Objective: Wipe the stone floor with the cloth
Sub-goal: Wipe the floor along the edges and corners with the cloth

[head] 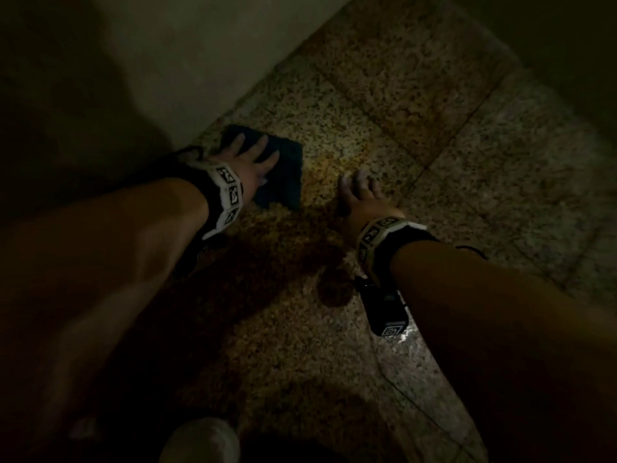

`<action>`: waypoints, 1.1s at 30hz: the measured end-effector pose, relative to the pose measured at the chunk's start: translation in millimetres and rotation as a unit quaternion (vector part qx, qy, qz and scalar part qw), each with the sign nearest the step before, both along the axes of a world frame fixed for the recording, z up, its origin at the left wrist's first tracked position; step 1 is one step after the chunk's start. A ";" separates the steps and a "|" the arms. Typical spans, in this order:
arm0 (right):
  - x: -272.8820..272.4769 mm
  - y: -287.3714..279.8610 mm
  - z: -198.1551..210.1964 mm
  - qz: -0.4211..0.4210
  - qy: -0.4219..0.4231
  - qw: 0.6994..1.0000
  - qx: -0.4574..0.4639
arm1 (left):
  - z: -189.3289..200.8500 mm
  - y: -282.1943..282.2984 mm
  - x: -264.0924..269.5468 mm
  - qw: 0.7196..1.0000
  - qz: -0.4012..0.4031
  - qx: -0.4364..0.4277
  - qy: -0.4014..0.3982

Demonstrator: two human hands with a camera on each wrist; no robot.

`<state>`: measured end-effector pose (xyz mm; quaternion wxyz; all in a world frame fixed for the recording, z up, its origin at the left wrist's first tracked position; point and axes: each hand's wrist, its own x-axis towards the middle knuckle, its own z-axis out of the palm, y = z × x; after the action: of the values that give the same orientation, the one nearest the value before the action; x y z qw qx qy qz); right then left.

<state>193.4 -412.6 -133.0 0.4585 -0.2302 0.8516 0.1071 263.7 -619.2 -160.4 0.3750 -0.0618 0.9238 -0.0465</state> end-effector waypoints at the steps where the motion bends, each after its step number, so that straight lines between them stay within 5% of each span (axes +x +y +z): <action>1: -0.8 -0.8 -0.4 -0.006 -0.007 1.000 -0.001 | -1.0 -2.1 -14.4 1.000 -0.005 -0.007 0.003; 6: 0.0 0.9 -2.8 -0.024 -0.018 0.999 -0.018 | 1.6 0.2 -88.2 0.991 -0.108 -0.069 -0.041; 15: -3.4 1.3 4.9 -0.032 -0.046 0.998 -0.014 | 1.4 -2.6 -143.0 0.993 -0.093 -0.042 0.056; 18: -3.5 2.8 2.0 -0.026 -0.040 0.999 -0.017 | 6.6 1.6 -133.2 0.995 -0.030 0.016 0.096; 26: -4.6 5.0 -7.1 -0.022 -0.012 0.999 -0.025 | 0.8 21.6 -77.3 0.995 -0.094 -0.027 0.001; 33: -12.7 24.6 -3.5 -0.024 0.021 0.999 -0.007 | -15.2 39.4 -4.0 0.995 0.011 0.096 0.001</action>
<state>180.7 -387.9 -136.4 0.4411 -0.2104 0.8673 0.0947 259.7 -579.7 -175.6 0.3786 -0.0359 0.9237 0.0471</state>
